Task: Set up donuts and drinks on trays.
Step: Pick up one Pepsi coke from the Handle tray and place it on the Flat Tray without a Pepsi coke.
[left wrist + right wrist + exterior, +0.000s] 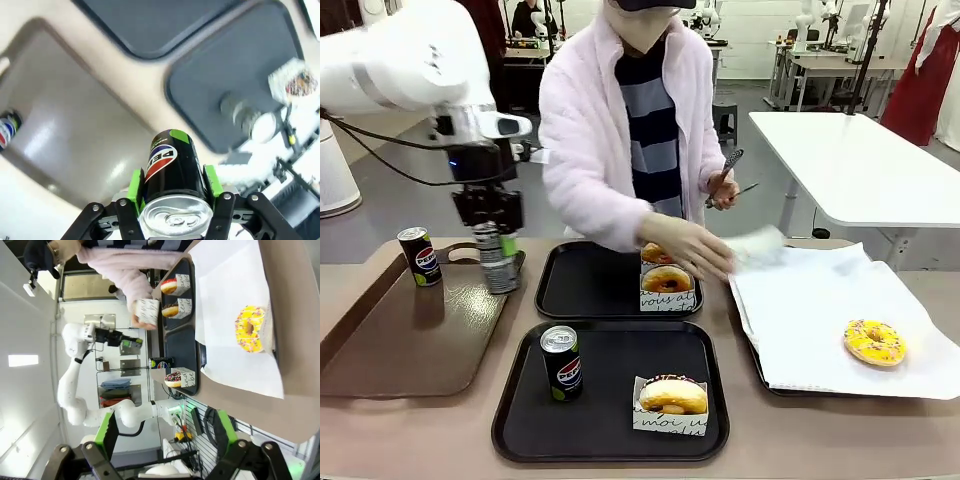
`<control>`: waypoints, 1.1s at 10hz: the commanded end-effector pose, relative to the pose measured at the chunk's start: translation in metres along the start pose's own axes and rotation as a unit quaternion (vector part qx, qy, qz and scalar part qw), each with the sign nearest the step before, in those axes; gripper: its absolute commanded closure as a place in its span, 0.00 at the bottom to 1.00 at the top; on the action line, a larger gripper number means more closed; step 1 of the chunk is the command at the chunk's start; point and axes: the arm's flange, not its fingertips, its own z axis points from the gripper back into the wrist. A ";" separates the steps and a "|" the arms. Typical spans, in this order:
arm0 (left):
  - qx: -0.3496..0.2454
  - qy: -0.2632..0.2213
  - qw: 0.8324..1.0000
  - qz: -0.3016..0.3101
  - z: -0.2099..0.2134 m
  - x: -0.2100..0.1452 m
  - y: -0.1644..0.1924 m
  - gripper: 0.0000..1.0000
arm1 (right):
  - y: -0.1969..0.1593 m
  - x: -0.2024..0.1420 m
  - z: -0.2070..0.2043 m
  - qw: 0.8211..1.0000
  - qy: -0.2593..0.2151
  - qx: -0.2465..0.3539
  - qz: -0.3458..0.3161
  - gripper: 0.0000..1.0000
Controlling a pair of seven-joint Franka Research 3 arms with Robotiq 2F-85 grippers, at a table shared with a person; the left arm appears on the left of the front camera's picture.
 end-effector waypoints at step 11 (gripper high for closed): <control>0.049 -0.073 0.996 -0.012 0.043 -0.125 0.011 0.42 | 0.001 -0.001 0.001 1.000 0.000 0.006 0.004 0.00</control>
